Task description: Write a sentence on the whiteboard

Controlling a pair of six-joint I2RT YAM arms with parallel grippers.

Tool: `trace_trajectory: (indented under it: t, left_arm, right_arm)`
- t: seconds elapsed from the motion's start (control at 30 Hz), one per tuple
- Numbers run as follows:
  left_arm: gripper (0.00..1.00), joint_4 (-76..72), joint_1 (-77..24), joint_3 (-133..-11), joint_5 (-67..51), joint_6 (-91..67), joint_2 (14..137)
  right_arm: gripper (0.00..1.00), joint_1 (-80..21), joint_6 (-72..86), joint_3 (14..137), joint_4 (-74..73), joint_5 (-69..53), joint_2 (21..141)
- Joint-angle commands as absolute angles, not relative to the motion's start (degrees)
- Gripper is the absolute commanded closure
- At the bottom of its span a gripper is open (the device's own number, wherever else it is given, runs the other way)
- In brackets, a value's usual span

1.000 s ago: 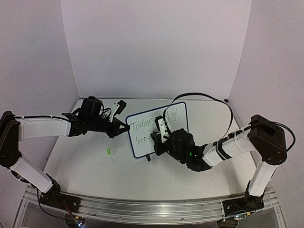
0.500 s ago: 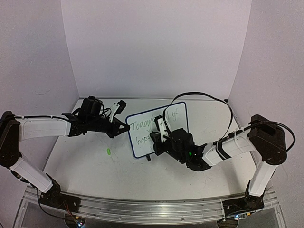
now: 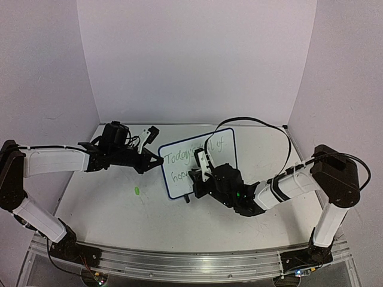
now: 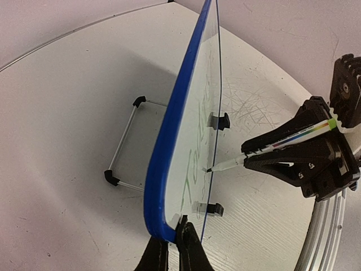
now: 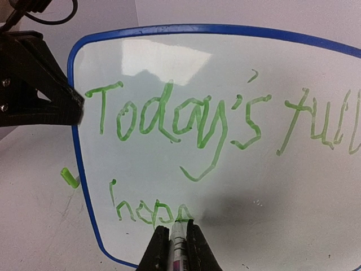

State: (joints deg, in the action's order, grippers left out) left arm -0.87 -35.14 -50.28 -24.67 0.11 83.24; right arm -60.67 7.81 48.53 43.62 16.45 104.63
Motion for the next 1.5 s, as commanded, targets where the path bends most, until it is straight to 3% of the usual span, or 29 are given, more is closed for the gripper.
trace_trajectory:
  t: [0.0,0.53,0.87,1.47]
  left_arm:
    - [1.00,1.6,-34.5,-50.8,-19.1,5.5,82.0]
    - [1.00,1.5,-34.5,-50.8,-19.0,5.4,82.1]
    - [1.00,1.6,-34.6,-51.0,-18.5,5.5,82.4]
    - [1.00,1.6,-34.5,-51.0,-18.6,5.5,82.4]
  right_arm:
    - [1.00,-60.4,8.6,48.8,42.1,18.0,106.4]
    - [1.00,-59.7,7.6,47.5,42.1,23.7,103.5]
    - [1.00,-59.6,2.1,40.1,53.5,10.0,94.7]
    - [1.00,-59.6,2.1,45.0,48.8,8.5,100.1]
